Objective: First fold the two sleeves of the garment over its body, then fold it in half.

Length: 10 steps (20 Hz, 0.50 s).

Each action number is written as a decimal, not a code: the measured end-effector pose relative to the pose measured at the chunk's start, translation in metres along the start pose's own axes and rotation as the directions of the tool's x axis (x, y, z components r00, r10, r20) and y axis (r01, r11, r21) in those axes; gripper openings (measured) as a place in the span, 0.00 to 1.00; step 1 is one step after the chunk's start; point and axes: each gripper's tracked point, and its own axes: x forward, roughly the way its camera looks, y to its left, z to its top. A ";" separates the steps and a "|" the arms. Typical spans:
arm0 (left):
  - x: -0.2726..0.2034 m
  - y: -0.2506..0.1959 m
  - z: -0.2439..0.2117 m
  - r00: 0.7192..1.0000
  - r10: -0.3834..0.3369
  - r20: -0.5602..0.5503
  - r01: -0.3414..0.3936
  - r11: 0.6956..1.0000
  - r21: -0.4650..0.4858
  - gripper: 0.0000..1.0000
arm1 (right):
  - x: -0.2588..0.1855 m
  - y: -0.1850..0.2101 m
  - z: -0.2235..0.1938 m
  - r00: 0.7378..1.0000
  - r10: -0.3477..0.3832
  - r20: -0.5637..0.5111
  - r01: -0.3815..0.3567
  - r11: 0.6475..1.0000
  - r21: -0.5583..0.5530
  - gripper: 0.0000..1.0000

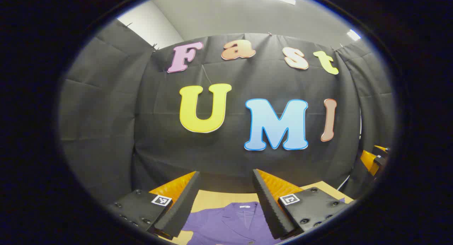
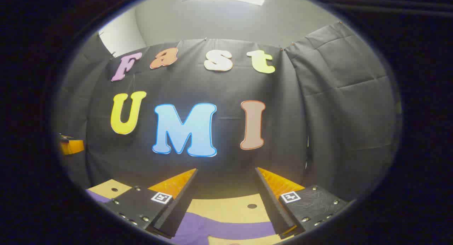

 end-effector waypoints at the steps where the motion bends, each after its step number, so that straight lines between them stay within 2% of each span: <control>1: 0.000 0.000 0.000 1.000 0.002 -0.001 -0.002 1.000 0.001 0.93 | 0.002 0.000 -0.002 1.000 0.002 -0.005 -0.002 1.000 -0.001 0.95; 10: 0.002 -0.001 0.002 1.000 0.001 0.002 -0.001 0.999 0.037 0.93 | 0.008 0.013 -0.012 0.999 0.041 -0.028 -0.041 0.999 -0.003 0.95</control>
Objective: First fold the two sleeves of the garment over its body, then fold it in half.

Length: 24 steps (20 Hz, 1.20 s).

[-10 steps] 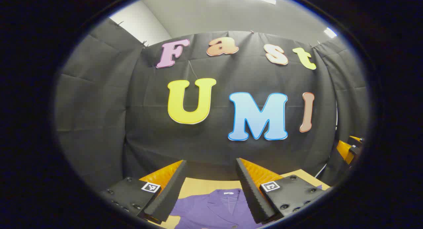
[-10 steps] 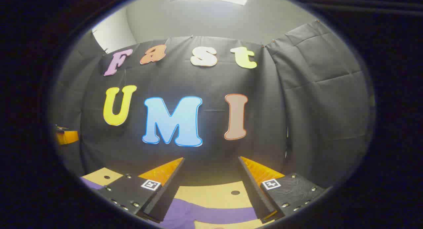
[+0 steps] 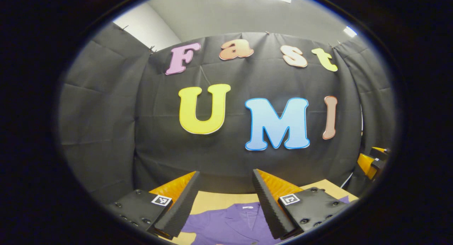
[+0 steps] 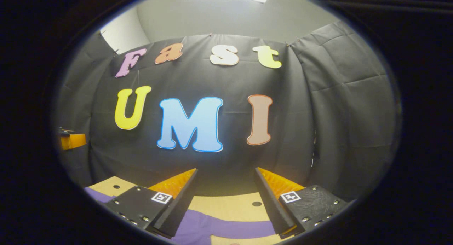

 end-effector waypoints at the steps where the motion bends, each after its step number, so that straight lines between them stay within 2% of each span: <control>1: 0.000 0.000 0.000 1.000 -0.003 -0.001 0.003 1.000 0.004 0.93 | 0.001 0.002 -0.001 1.000 0.005 -0.004 -0.005 1.000 0.002 0.95; 8: 0.001 -0.002 0.001 1.000 -0.017 -0.010 0.017 1.000 0.000 0.93 | 0.002 0.001 -0.013 0.999 0.016 -0.036 -0.015 1.000 0.009 0.95; 13: 0.001 -0.003 0.002 1.000 -0.015 -0.010 0.015 1.000 0.018 0.93 | 0.006 -0.011 -0.028 0.998 -0.009 -0.065 0.010 1.000 0.006 0.95; 20: -0.003 -0.006 0.009 1.000 -0.013 -0.008 0.013 0.999 0.041 0.93 | 0.030 -0.077 -0.073 0.980 -0.105 -0.172 0.101 0.994 -0.031 0.96; 24: -0.007 -0.003 0.006 1.000 0.004 -0.015 -0.003 0.999 0.054 0.93 | 0.045 -0.125 -0.116 0.950 -0.173 -0.260 0.169 0.985 -0.037 0.96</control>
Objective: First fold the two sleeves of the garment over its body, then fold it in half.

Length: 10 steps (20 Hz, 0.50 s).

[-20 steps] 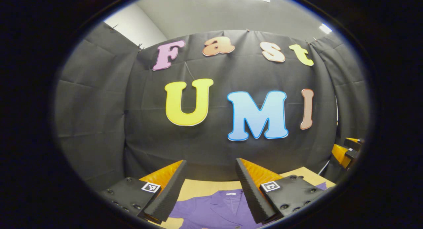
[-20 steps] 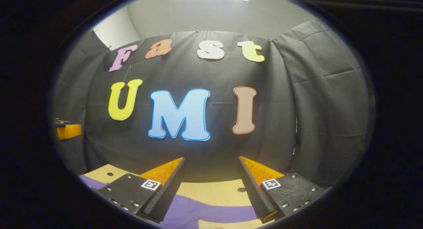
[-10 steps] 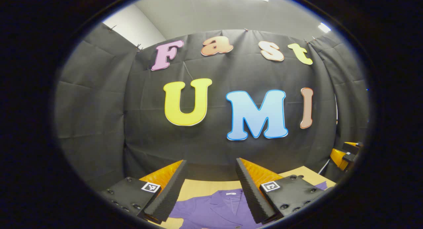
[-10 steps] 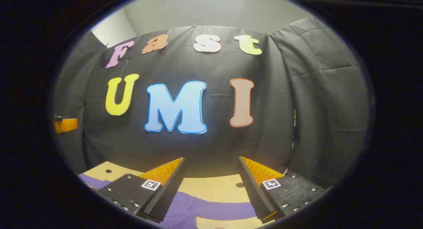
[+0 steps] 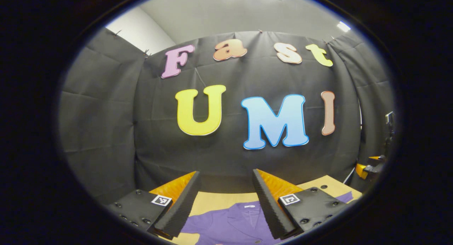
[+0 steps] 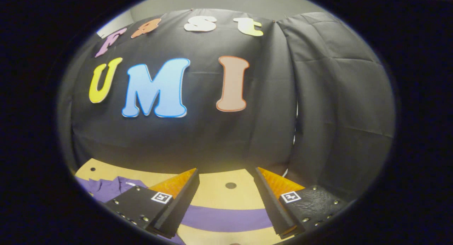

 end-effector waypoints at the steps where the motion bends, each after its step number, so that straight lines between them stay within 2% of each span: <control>1: -0.003 0.002 -0.002 1.000 0.005 -0.003 -0.005 1.000 0.005 0.93 | 0.008 -0.009 -0.012 0.999 -0.014 -0.031 0.014 1.000 0.005 0.96; 5: -0.007 0.002 -0.004 1.000 0.023 -0.018 -0.022 1.000 0.020 0.93 | 0.038 -0.045 -0.078 0.979 -0.057 -0.197 0.064 0.997 0.031 0.96; 10: -0.010 -0.002 -0.012 0.998 0.041 -0.046 -0.040 0.999 0.022 0.93 | 0.059 -0.080 -0.166 0.910 -0.087 -0.406 0.105 0.994 0.022 0.96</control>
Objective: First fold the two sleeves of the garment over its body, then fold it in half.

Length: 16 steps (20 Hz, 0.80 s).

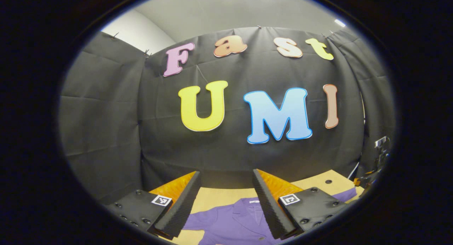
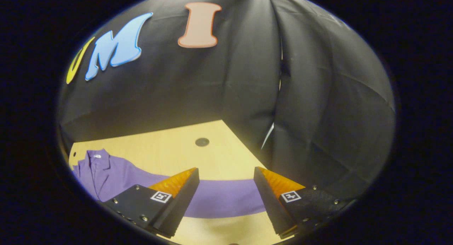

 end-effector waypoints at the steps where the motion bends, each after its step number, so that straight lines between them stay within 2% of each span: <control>1: -0.001 -0.001 -0.003 1.000 0.004 -0.006 -0.004 1.000 -0.001 0.93 | 0.008 -0.005 -0.010 0.999 -0.004 -0.039 0.004 1.000 0.000 0.96; 9: -0.003 -0.004 -0.013 0.998 0.051 -0.046 -0.050 0.999 0.022 0.93 | 0.047 -0.018 -0.068 0.971 -0.016 -0.237 0.017 1.000 0.000 0.96; 13: -0.003 -0.004 -0.017 0.996 0.070 -0.059 -0.068 0.997 0.028 0.94 | 0.049 -0.017 -0.069 0.951 -0.018 -0.309 0.025 1.000 0.018 0.96; 16: -0.005 -0.005 -0.020 0.995 0.079 -0.066 -0.077 0.997 0.031 0.93 | 0.047 -0.016 -0.065 0.952 0.002 -0.306 0.021 0.997 0.070 0.95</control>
